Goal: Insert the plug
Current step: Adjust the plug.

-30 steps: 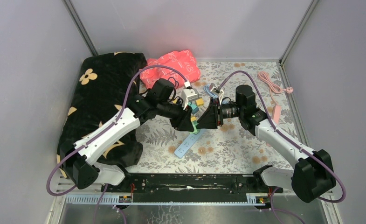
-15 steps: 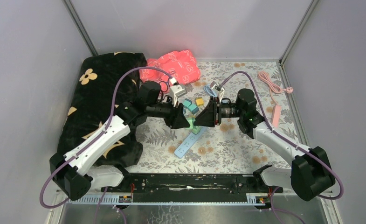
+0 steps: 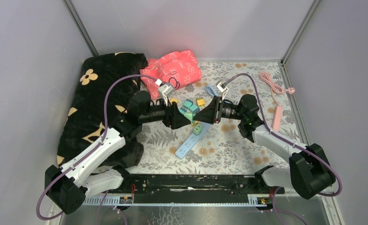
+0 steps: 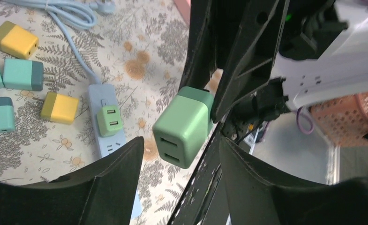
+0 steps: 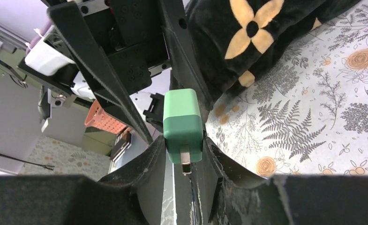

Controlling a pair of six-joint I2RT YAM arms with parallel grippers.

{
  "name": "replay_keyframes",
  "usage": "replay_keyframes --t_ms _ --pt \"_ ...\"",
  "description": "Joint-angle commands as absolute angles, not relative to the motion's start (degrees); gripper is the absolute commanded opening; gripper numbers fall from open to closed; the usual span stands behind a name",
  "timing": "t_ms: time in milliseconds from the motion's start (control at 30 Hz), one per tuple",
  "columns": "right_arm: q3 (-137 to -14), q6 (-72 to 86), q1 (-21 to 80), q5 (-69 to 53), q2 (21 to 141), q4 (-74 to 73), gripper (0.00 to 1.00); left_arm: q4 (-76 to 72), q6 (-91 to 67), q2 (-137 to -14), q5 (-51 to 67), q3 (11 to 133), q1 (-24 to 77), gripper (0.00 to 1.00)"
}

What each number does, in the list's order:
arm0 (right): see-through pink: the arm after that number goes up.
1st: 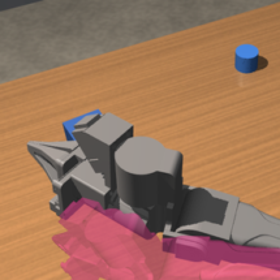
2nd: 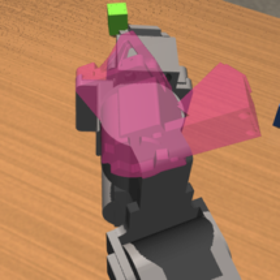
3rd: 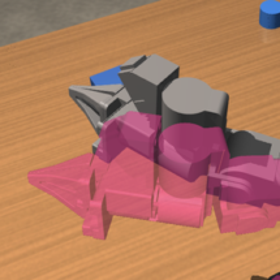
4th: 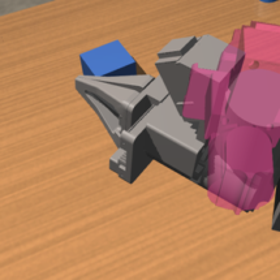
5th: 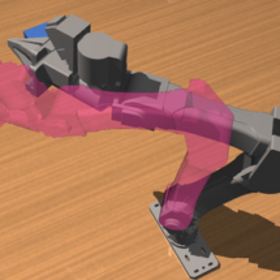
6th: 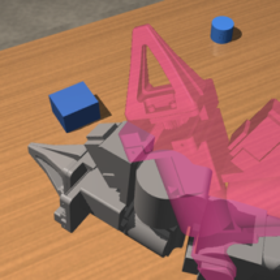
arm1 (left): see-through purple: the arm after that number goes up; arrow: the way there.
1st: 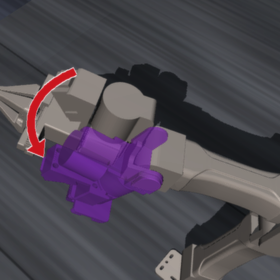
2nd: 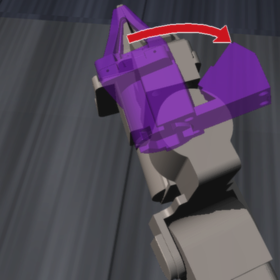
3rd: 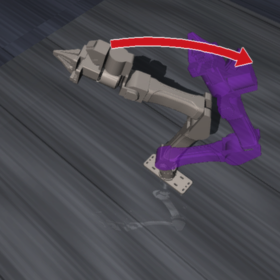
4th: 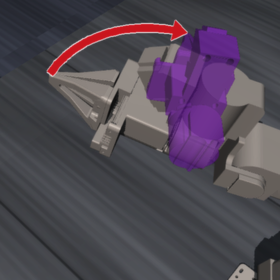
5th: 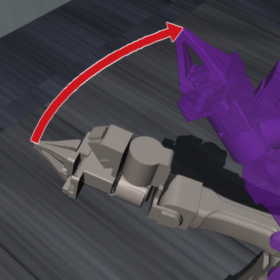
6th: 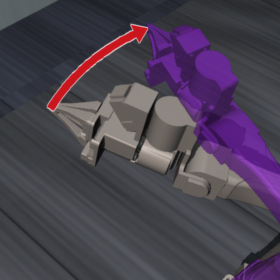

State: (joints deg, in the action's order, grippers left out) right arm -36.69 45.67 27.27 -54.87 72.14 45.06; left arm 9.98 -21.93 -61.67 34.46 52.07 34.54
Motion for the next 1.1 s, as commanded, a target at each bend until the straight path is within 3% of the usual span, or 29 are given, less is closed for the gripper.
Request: replay_keyframes --t_ms 0,300,433,600,833,1067 --pt "-35.6 51.4 27.7 -52.4 72.5 54.9 0.0 -4.1 -31.4 -58.2 32.3 47.8 32.4 0.68" --pt "-32.8 60.1 27.7 -52.6 74.7 68.2 0.0 -24.3 -47.5 -57.6 42.2 40.1 27.0 0.69" --pt "-32.8 62.4 27.8 -52.8 75.2 71.2 0.0 -33.4 -53.9 -59.6 46.8 37.3 26.1 0.64" --pt "-32.9 62.6 27.7 -52.7 74.8 71.2 0.0 -33.8 -54.5 -59.2 47.9 37.0 26.1 0.61" --pt "-33.5 63.5 27.7 -52.7 75.1 72.4 0.0 -34.4 -55.0 -60.1 49.6 37.1 26.1 0.49" --pt "-33.6 64.3 27.7 -52.8 75.7 73.9 0.01 -34.5 -55.5 -61.3 49.8 37.2 26.2 0.49"
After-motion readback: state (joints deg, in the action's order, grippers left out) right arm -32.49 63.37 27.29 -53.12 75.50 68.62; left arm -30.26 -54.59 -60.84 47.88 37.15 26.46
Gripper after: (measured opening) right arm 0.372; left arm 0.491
